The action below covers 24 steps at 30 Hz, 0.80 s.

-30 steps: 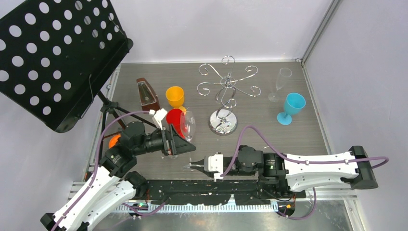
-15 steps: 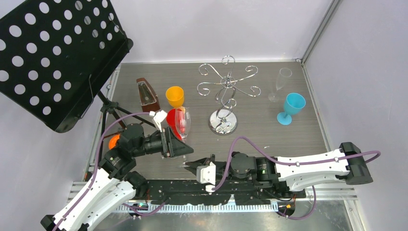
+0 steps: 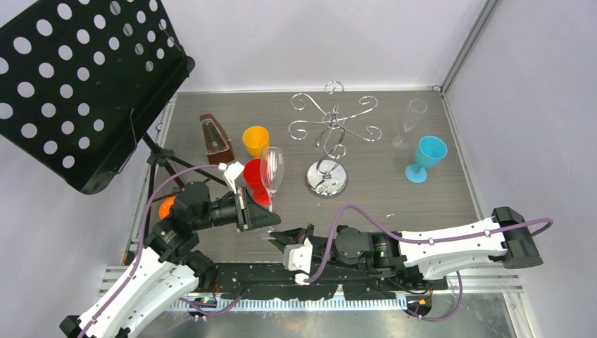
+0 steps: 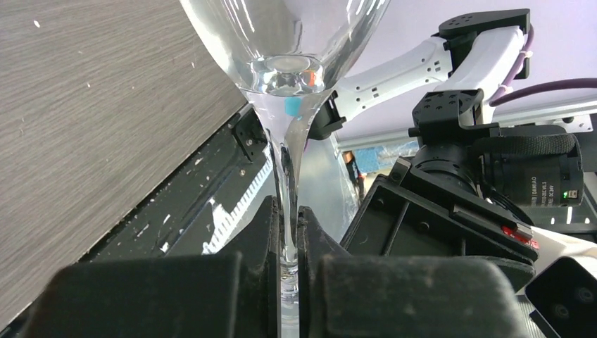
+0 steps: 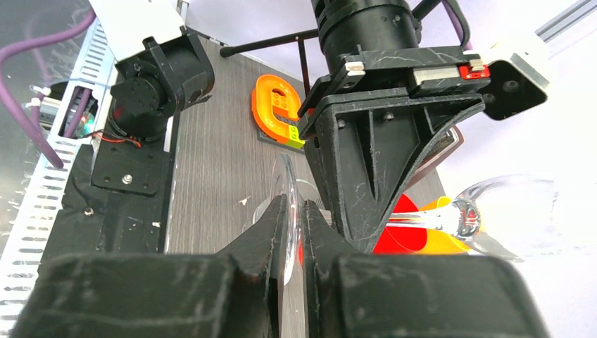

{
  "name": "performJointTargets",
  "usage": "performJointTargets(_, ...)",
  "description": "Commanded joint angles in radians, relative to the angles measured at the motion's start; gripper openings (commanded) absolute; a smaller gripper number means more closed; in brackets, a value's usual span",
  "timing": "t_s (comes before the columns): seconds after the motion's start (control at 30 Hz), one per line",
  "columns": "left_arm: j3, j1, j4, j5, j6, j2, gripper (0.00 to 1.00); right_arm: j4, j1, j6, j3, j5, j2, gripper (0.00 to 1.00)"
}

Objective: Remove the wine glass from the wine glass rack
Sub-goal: Place the wine glass at the center of the board.

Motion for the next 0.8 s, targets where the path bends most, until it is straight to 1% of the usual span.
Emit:
performJointTargets(0.0,-0.002,0.005,0.042,0.023,0.020,-0.003,0.00,0.128,0.011,-0.037,0.051,0.022,-0.011,0.06)
performJointTargets(0.17,0.003,0.005,0.042,0.021,0.040,-0.009,0.00,0.104,0.013,-0.010,0.047,0.036,-0.025,0.06)
performJointTargets(0.27,0.017,0.005,0.017,0.014,0.072,-0.015,0.00,0.075,0.012,0.008,0.050,0.051,-0.044,0.16)
performJointTargets(0.3,0.023,0.005,0.007,0.013,0.083,-0.016,0.00,0.067,0.012,0.014,0.054,0.052,-0.055,0.23)
performJointTargets(0.33,0.028,0.005,-0.001,0.013,0.093,-0.018,0.00,0.045,0.012,0.022,0.056,0.053,-0.059,0.27)
performJointTargets(0.37,0.031,0.005,-0.009,0.011,0.103,-0.018,0.00,0.035,0.013,0.026,0.061,0.053,-0.071,0.35)
performJointTargets(0.4,0.035,0.005,-0.021,0.009,0.112,-0.019,0.00,0.008,0.013,0.029,0.063,0.050,-0.077,0.38)
performJointTargets(0.43,0.039,0.005,-0.027,0.009,0.120,-0.021,0.00,-0.007,0.012,0.033,0.070,0.050,-0.088,0.43)
performJointTargets(0.5,0.045,0.004,-0.044,0.009,0.137,-0.022,0.00,-0.046,0.012,0.046,0.079,0.055,-0.109,0.50)
performJointTargets(0.57,0.052,0.004,-0.066,0.008,0.159,-0.024,0.00,-0.088,0.013,0.058,0.086,0.059,-0.135,0.54)
performJointTargets(0.77,0.082,0.003,-0.167,0.018,0.274,-0.023,0.00,-0.240,0.013,0.117,0.145,0.100,-0.203,0.60)
